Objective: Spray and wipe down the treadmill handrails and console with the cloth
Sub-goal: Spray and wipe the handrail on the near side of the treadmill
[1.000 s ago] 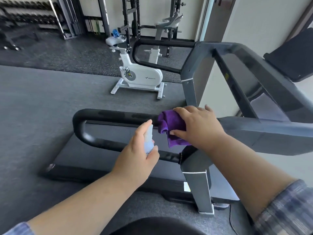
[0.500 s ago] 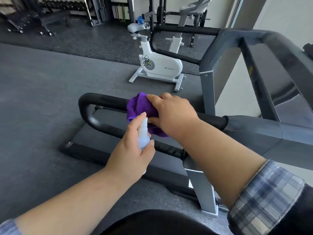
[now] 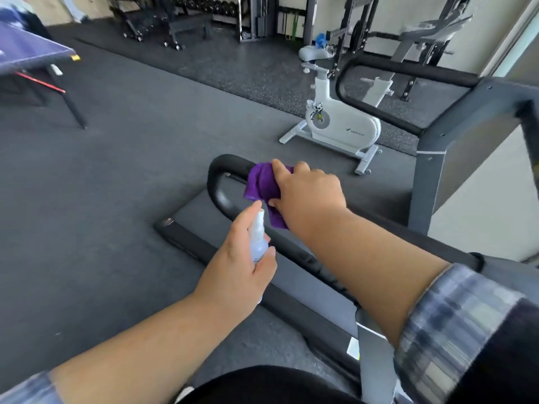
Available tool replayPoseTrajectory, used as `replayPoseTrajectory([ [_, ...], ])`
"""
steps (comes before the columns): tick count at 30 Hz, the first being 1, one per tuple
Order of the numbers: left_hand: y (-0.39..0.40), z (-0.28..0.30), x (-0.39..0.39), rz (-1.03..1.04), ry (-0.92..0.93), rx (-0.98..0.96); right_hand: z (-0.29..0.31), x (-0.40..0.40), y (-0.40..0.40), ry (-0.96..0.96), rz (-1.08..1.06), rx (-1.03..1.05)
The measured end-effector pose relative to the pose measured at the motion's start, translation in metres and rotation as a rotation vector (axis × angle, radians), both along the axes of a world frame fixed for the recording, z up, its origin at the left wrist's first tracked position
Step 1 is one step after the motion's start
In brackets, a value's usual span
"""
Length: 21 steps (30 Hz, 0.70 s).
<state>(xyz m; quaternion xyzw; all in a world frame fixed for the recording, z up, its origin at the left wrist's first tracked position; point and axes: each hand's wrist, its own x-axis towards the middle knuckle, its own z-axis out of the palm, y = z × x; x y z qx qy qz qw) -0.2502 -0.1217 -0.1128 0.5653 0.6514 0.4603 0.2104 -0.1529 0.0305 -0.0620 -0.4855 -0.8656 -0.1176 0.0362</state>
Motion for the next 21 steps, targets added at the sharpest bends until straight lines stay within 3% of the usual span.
replayPoseTrajectory([
  [5,-0.003,-0.001,-0.008,0.086,-0.014,-0.006,0.001,-0.034,0.012,0.008,0.03,-0.044],
  [11,0.001,0.006,-0.026,0.157,-0.018,0.018,0.004,-0.002,0.006,0.075,0.036,-0.11],
  [16,0.007,0.0,-0.041,0.144,-0.054,0.004,0.001,0.017,-0.003,0.028,-0.003,-0.019],
  [21,0.012,-0.01,-0.07,0.109,-0.048,-0.001,-0.003,-0.02,-0.002,-0.097,-0.054,0.084],
])
